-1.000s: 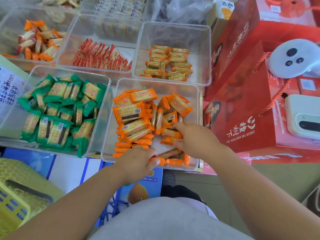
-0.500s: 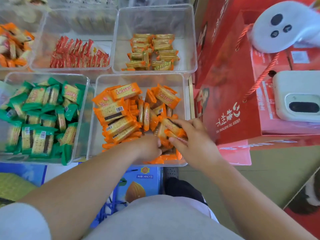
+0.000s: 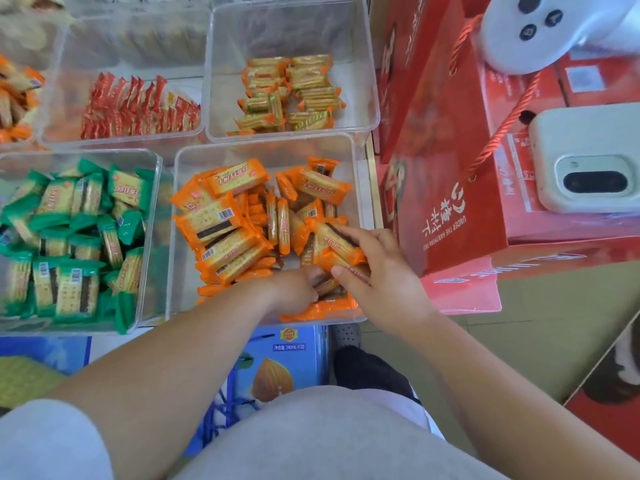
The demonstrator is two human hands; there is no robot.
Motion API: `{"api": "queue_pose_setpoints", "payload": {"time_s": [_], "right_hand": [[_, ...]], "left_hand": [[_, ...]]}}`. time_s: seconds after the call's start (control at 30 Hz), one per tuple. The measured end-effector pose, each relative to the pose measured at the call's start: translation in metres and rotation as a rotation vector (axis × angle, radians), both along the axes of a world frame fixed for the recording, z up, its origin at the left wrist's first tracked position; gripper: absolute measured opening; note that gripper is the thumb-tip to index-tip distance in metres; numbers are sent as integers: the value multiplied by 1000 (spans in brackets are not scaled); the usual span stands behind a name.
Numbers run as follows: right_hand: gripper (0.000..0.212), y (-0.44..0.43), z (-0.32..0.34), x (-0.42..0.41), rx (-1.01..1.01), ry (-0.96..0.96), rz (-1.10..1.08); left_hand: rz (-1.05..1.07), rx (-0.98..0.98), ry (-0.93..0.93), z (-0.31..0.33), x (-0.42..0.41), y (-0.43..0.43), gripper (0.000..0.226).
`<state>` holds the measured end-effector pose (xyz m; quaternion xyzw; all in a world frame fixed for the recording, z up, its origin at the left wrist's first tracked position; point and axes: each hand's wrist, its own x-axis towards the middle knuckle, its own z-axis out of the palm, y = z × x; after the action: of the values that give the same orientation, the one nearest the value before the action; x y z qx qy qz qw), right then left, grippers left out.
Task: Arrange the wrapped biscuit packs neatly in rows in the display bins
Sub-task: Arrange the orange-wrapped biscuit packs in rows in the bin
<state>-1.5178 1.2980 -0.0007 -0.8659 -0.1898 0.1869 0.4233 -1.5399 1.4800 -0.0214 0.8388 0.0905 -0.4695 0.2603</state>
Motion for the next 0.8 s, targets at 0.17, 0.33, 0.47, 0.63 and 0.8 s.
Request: {"api": "queue_pose_setpoints", "payload": {"time_s": [0.17,0.33,0.47,0.63,0.8], "right_hand": [[60,-2,-1,0,33,31,2],[61,-4,-2,0,61,45,10],[63,-5,-4,-1,63,33,18],[66,-6,-7,-3,53,5,22],[67,-5,-7,-4,31,-28,27]], "left_hand": [[13,-3,58,0,6,6,51],[39,6,105,-3,9,8,63],[-6,29,89,-9,12,5,50],[19,47,38,-19,10,5,19],[11,87,-125,-21,7,6,16]]}}
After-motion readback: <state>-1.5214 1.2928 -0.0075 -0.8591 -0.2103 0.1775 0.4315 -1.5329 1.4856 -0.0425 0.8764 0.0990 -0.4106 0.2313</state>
